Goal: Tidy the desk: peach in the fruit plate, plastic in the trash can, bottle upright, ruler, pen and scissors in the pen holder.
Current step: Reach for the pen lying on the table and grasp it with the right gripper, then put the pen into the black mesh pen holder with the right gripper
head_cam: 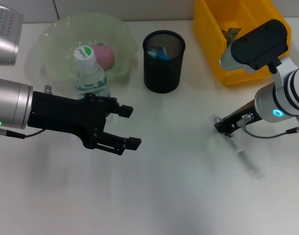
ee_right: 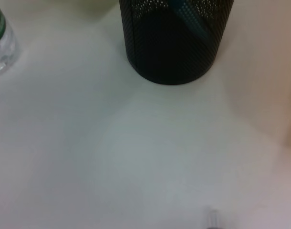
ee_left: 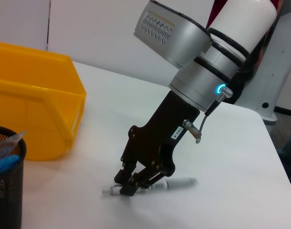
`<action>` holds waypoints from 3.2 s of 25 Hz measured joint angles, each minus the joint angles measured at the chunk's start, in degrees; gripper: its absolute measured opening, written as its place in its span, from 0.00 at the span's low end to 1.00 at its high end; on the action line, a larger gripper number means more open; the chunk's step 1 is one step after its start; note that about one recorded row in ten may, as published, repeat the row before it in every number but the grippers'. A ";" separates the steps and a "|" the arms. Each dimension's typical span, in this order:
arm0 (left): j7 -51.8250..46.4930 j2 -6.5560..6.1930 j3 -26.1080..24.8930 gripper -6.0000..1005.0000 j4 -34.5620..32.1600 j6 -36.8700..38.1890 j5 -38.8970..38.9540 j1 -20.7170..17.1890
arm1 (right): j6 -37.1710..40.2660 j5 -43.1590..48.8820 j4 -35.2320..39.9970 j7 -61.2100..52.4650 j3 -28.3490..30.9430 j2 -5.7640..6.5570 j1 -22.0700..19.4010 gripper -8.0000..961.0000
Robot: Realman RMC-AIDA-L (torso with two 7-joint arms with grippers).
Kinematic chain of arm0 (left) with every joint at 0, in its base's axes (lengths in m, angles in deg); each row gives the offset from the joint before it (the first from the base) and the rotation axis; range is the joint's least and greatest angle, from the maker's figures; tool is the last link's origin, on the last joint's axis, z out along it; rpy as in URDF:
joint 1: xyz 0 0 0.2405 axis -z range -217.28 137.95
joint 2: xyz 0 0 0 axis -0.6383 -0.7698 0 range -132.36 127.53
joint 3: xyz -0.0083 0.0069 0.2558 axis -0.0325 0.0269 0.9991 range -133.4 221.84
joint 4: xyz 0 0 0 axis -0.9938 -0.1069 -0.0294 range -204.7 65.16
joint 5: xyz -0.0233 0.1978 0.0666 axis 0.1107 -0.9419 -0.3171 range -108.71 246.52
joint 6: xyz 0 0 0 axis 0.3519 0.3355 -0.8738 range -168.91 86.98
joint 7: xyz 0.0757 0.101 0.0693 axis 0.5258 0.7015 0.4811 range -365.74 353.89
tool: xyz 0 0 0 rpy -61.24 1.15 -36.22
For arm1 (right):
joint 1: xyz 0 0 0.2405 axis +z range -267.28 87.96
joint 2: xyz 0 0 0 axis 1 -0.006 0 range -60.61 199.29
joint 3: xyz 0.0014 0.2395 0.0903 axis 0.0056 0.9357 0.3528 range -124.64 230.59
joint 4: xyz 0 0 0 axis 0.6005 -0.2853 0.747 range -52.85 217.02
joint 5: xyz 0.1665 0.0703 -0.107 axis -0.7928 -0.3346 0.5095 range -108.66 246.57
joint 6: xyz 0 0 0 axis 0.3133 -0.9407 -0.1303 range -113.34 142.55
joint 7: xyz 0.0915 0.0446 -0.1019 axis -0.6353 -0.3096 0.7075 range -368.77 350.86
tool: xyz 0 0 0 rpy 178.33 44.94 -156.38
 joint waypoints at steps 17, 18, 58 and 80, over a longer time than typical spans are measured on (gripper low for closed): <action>-0.71 -0.24 -0.07 0.85 -0.47 -0.26 0.01 0.00 | -1.50 -0.14 11.68 2.24 1.31 0.40 -7.17 0.18; -0.71 -0.24 -0.07 0.85 -0.47 -0.26 0.01 0.00 | -1.50 -0.14 11.68 2.24 1.31 0.40 -7.17 0.12; -0.68 -0.16 -0.09 0.85 -0.02 -0.61 0.00 0.53 | 3.87 0.03 8.78 1.75 1.63 0.09 -8.63 0.31; -0.85 -0.17 -0.09 0.85 -0.30 -0.59 0.00 0.25 | 0.16 -3.76 23.66 4.82 3.38 0.32 -17.22 0.13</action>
